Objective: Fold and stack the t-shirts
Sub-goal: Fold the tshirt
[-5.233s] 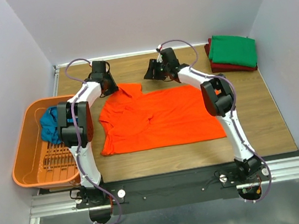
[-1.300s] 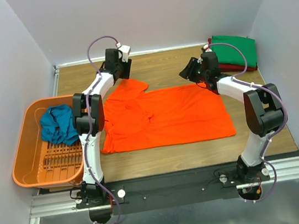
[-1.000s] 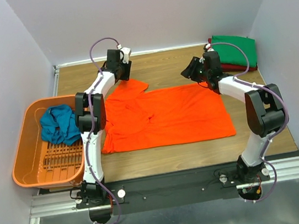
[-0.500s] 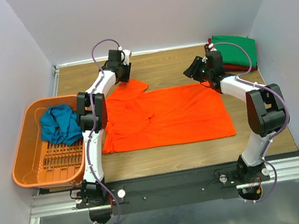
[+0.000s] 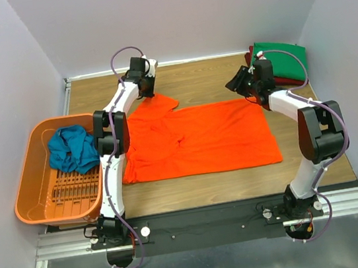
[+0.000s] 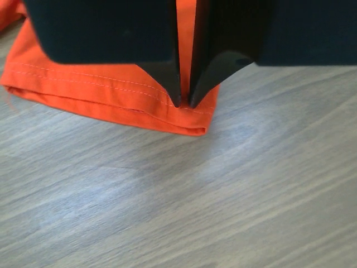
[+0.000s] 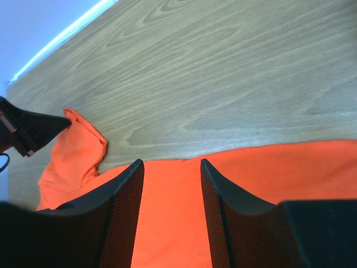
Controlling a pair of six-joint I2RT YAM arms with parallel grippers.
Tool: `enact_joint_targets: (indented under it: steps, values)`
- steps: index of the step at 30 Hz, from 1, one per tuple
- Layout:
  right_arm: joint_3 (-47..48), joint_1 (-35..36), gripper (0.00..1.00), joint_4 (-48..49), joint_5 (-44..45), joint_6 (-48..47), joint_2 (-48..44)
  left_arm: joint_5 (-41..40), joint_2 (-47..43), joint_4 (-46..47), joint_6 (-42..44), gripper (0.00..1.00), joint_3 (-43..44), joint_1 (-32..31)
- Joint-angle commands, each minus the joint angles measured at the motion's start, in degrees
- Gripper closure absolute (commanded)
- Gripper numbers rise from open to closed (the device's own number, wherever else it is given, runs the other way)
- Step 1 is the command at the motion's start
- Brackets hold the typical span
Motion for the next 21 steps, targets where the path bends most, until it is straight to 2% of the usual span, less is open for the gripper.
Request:
enact_joint_targets:
  steps: [1,2,9,21]
  values:
    - [0.3,-1.66,0.48,-3.32,1.71,-1.49,-1.23,3.19,0.53,-1.84,-0.49,0.95,0.38,0.18]
    - [0.57,-1.92,0.48,-3.76,2.33,-1.75,-1.06,3.1,0.17,-1.67,-0.75,1.0,-0.06,0.18]
    - [6.1,-5.44,0.47,-13.24,6.46,-3.86,3.33,4.77,-5.88,5.27,-1.1,1.0,-6.91,0.18]
    - [9.44,-11.59,0.47,-20.72,13.49,-5.62,8.34,4.42,-13.8,17.67,-9.45,1.0,-13.86,0.18]
